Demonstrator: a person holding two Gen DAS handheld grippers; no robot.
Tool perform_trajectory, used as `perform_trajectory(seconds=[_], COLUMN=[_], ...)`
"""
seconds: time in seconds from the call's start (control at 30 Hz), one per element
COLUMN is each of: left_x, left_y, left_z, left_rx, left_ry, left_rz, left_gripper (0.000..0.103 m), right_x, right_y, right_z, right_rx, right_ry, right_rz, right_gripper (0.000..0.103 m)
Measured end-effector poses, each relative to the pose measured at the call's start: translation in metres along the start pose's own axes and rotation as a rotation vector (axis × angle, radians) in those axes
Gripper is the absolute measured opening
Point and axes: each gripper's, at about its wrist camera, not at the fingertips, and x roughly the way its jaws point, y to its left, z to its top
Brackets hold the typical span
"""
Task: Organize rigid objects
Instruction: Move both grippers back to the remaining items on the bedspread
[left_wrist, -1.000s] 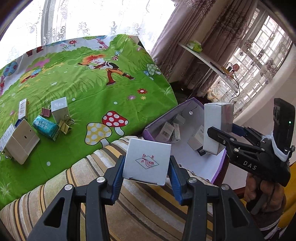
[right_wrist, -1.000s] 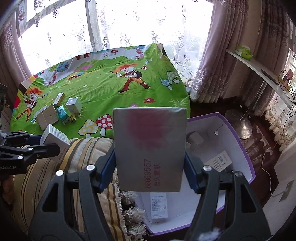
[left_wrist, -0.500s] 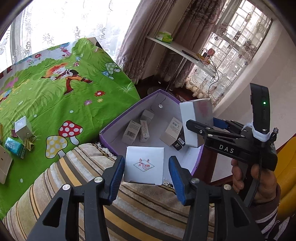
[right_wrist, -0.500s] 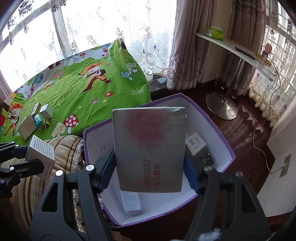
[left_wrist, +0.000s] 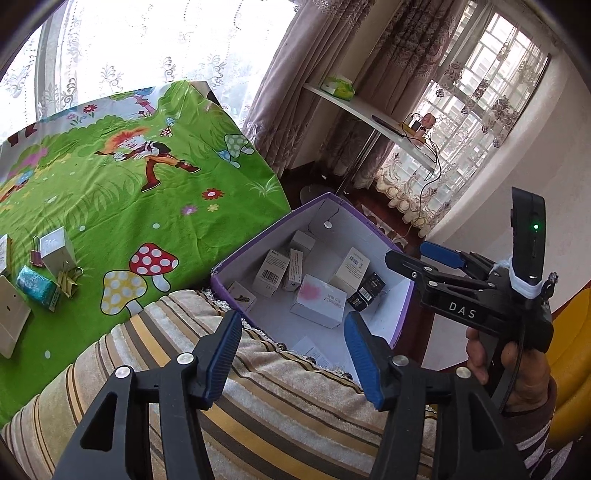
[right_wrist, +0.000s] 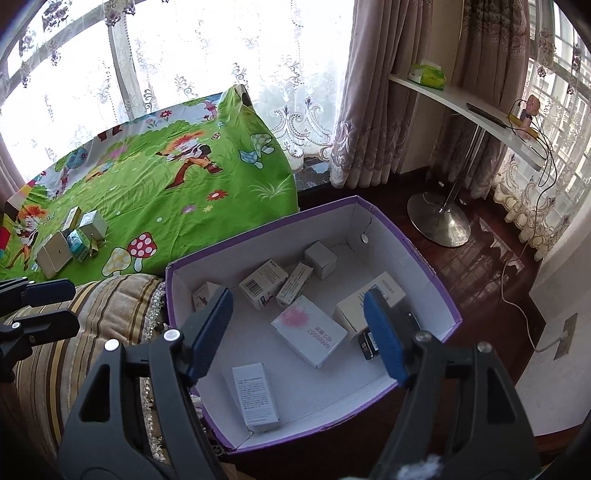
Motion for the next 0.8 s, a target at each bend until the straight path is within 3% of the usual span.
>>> perform_trajectory(seconds=[0.4,0.8], left_x=[-0.022,-0.066], left_y=[0.033,0.121], left_z=[0.001,-0.010], left_rx=[-0.046,-0.199], left_ry=[-0.042,-0.102], left_rz=[0.048,0.182], left_gripper=[0.059,0.059], right_x=[0.000,0.003], right_y=[0.024,0.072], right_z=[0.004,0.009], right_rx=[-0.039,-0.136], right_ry=[0.013,0.025], right_rz=[0.051,0.098], right_gripper=[0.076,0.077])
